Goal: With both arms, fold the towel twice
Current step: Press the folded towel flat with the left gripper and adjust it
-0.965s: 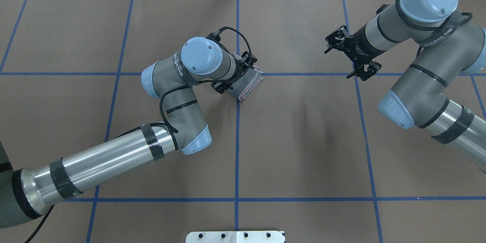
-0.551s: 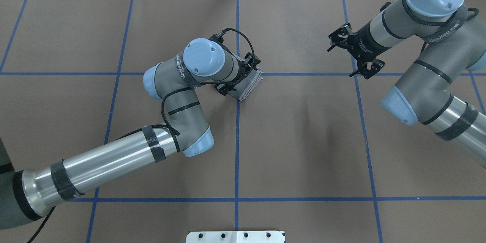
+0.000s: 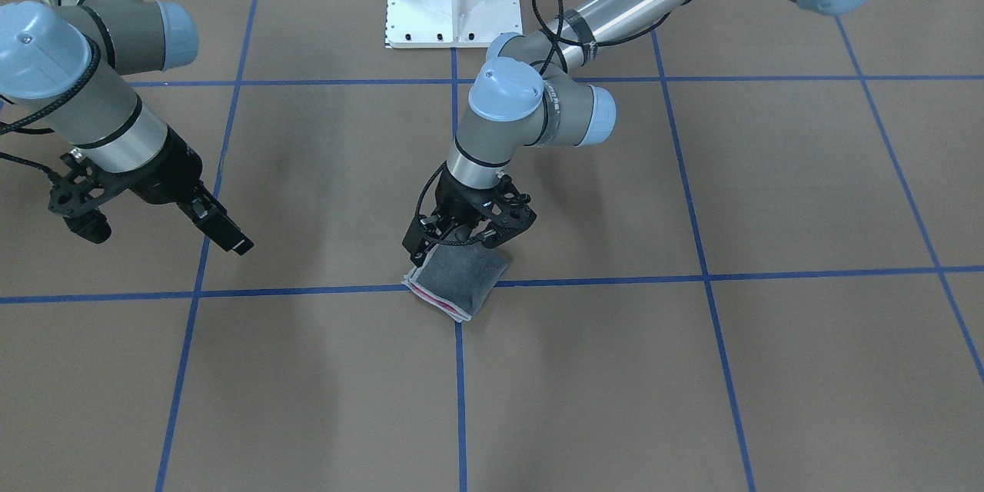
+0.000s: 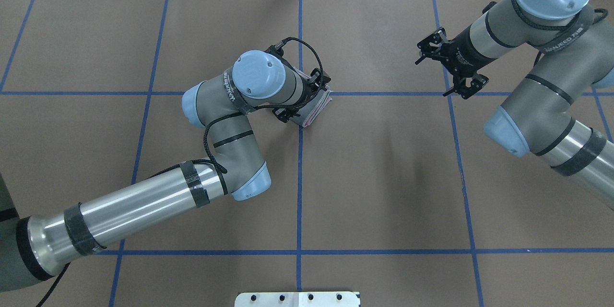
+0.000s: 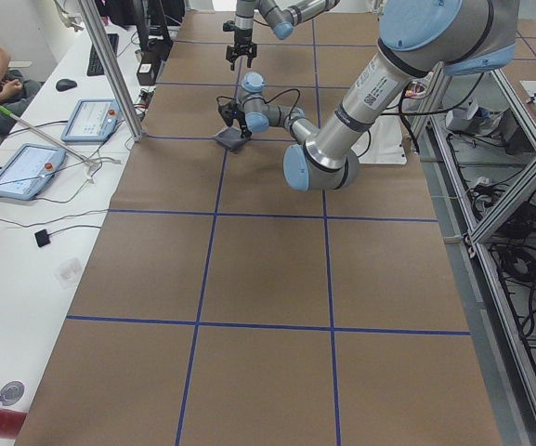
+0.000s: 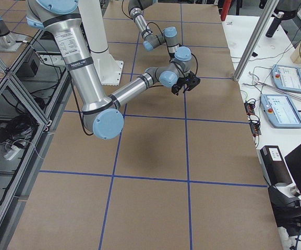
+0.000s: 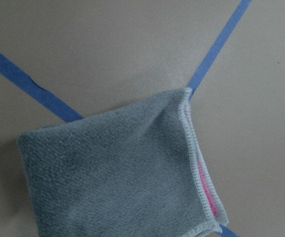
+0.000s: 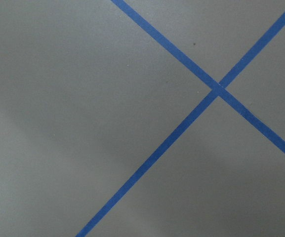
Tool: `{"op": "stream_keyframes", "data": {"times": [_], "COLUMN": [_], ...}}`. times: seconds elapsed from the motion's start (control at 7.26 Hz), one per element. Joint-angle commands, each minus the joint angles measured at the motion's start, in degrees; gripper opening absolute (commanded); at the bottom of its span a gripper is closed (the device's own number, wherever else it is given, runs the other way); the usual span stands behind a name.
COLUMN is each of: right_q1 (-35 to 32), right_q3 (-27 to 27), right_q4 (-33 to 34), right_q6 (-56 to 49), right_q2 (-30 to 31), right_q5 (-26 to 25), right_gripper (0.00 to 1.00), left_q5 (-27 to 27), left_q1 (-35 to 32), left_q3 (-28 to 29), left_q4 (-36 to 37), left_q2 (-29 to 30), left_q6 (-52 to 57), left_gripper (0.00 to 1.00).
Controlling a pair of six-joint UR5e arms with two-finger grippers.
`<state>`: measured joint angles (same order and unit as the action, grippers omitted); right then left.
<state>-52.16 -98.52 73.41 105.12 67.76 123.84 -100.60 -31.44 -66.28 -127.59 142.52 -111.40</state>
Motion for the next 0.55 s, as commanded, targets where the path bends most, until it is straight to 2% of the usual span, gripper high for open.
{"op": "stream_keyframes", "data": {"times": [0.0,0.28,0.41], "right_q1": [-0.57,-2.06,-3.55], "right_q3": [-0.27,-0.88,-1.58], "right_q4": [-0.02,-0.02,0.42], "right_q6": [0.00,-2.18,-7.33], "right_q2": [0.09,1.14,2.71], "right_q5": [0.08,0.26,0.34], "right_gripper": [1.00,1.00,1.00], "left_q5": [-0.91,-4.15,-5.47], "left_q1": [0.15,-1.06,-3.69], "left_q3": [-7.15,-21.63,-26.31], "left_q4": [0.23,4.68,5.24], "left_q2": [-3.35,-13.79,-18.63], "left_q6": [-0.04,1.18,6.67], "left_gripper": [1.00,1.00,1.00]}}
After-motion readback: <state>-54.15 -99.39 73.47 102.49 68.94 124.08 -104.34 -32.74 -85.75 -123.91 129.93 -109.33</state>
